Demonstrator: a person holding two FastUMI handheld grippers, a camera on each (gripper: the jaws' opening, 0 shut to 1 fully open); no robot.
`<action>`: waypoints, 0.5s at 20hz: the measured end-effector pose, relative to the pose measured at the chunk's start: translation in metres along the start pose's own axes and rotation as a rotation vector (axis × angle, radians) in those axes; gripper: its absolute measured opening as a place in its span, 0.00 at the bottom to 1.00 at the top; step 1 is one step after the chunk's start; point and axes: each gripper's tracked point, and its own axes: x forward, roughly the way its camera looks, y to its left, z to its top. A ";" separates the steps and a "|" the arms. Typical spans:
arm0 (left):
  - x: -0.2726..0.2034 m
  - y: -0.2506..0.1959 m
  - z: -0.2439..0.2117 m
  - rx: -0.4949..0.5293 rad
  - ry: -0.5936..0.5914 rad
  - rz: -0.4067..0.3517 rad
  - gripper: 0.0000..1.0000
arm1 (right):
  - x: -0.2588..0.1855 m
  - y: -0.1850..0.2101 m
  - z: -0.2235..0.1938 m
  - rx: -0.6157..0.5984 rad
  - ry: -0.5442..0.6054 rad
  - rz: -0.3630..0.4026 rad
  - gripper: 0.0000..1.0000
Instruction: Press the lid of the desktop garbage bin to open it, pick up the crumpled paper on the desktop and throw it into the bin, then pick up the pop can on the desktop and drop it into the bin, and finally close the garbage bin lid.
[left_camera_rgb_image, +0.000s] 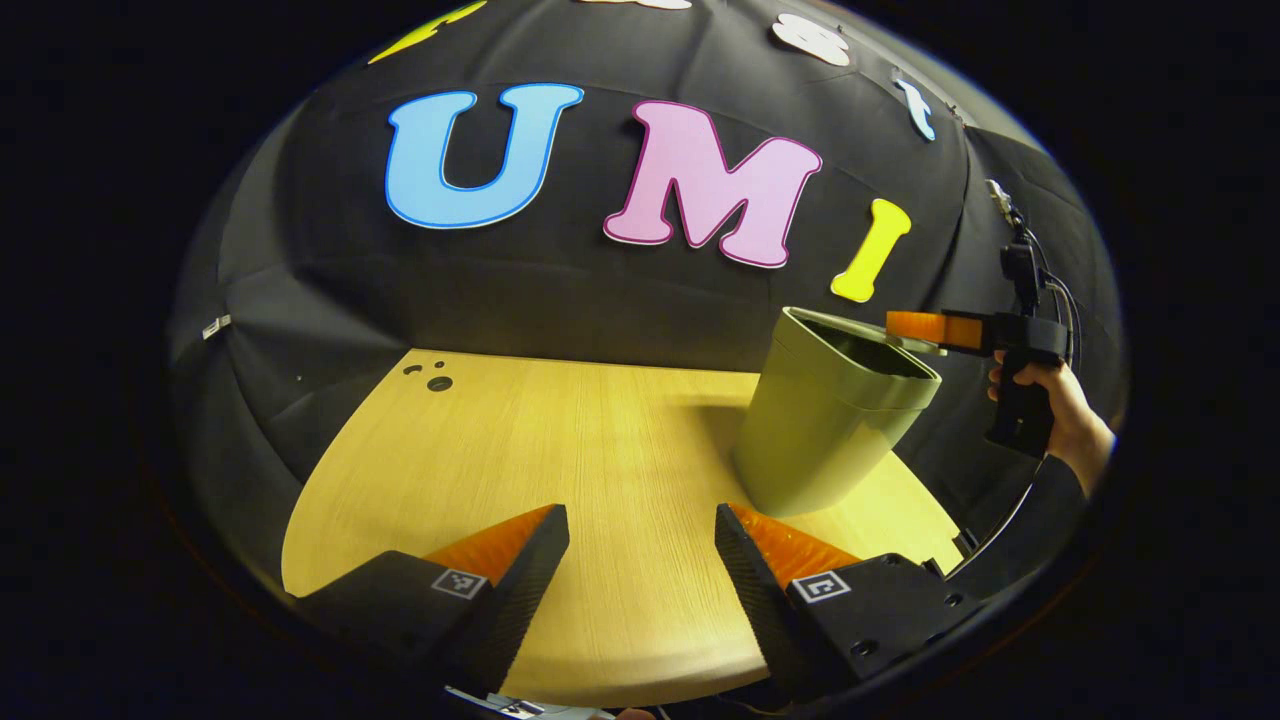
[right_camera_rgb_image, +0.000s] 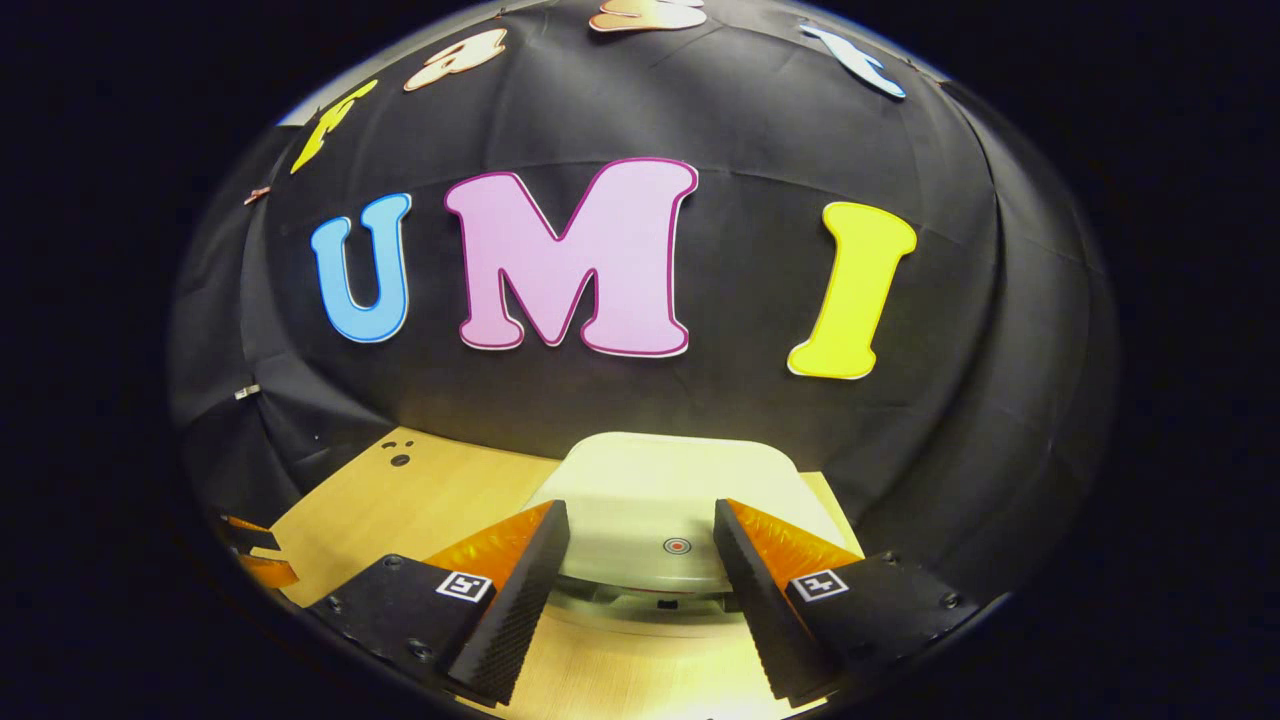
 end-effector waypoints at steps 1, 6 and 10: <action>0.000 -0.001 -0.001 0.000 0.002 -0.001 0.95 | -0.001 0.000 -0.004 0.005 0.007 -0.001 0.92; -0.003 -0.002 -0.005 0.002 0.008 0.003 0.95 | -0.001 -0.005 -0.019 0.045 0.024 -0.009 0.92; -0.004 -0.001 -0.006 -0.008 0.009 0.007 0.95 | -0.001 -0.008 -0.023 0.049 0.010 -0.008 0.92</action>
